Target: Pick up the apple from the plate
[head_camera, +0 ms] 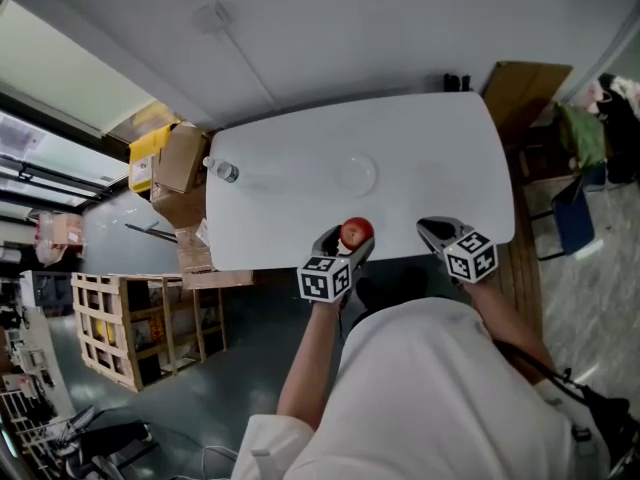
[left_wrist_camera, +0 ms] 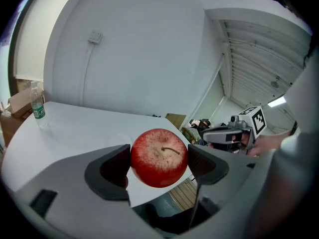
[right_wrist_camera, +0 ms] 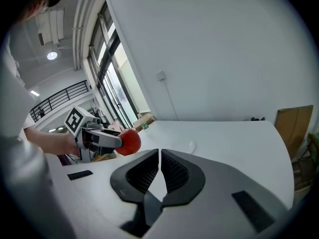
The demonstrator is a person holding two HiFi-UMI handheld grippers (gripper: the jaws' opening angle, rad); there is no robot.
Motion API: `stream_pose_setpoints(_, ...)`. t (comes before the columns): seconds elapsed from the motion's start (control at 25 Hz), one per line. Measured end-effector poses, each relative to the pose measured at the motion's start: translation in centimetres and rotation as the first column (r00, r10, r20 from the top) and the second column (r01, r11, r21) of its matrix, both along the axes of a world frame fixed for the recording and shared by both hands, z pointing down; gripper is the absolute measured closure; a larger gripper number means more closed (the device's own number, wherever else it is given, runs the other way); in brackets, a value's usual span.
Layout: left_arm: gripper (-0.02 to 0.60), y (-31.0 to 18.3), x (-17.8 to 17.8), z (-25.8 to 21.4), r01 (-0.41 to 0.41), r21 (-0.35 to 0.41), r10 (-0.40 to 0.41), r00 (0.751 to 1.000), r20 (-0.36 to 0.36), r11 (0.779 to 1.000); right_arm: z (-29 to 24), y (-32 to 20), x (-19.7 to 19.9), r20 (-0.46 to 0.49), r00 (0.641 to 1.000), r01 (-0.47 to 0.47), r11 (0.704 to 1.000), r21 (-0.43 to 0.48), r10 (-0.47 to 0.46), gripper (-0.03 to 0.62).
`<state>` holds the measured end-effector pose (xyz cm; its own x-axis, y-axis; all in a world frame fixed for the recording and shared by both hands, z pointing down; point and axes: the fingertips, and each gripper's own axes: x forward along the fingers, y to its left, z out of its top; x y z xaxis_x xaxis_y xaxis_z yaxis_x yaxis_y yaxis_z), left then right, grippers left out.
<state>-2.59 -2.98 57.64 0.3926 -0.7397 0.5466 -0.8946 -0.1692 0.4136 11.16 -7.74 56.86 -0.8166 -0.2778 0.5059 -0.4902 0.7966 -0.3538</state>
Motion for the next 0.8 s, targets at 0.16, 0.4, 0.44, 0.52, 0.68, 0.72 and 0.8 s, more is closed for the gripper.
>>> stream_pose_setpoints(0.16, 0.219, -0.1, 0.3, -0.4, 0.010, 0.004, -0.010, 1.000, 0.001, 1.000, -0.3, -0.7, -0.2, 0.014, 1.000, 0.011, 1.000, 0.002, -0.011, 0.553)
stream_pose_setpoints(0.4, 0.219, -0.3, 0.2, -0.7, 0.037, 0.012, -0.037, 0.999, 0.012, 0.999, -0.1, -1.4, -0.5, 0.028, 0.999, 0.031, 1.000, -0.001, -0.031, 0.553)
stream_pose_setpoints(0.44, 0.219, -0.2, 0.2, -0.7, 0.040, 0.012, -0.041, 0.999, 0.013, 0.999, -0.1, -1.3, -0.5, 0.028, 0.999, 0.036, 0.999, -0.002, -0.036, 0.553)
stream_pose_setpoints(0.52, 0.219, -0.1, 0.0, -0.8, 0.046, 0.008, -0.046, 0.999, 0.016, 0.999, -0.1, -1.3, -0.7, 0.032, 0.999, 0.043, 0.999, -0.003, -0.043, 0.553)
stream_pose_setpoints(0.68, 0.219, 0.1, -0.1, -0.8, 0.060, 0.009, -0.060, 0.998, 0.014, 0.998, -0.1, -1.7, -0.5, 0.041, 0.999, 0.031, 0.999, -0.010, -0.031, 0.553)
stream_pose_setpoints(0.72, 0.219, 0.1, 0.0, -0.9, 0.061, 0.013, -0.061, 0.998, 0.013, 0.998, 0.0, -1.8, -0.4, 0.043, 0.999, 0.026, 1.000, -0.012, -0.025, 0.553)
stream_pose_setpoints(0.8, 0.219, 0.0, 0.1, -1.0, 0.062, 0.020, -0.062, 0.998, 0.013, 0.998, -0.1, -2.1, -0.2, 0.046, 0.999, 0.018, 1.000, -0.012, -0.017, 0.553)
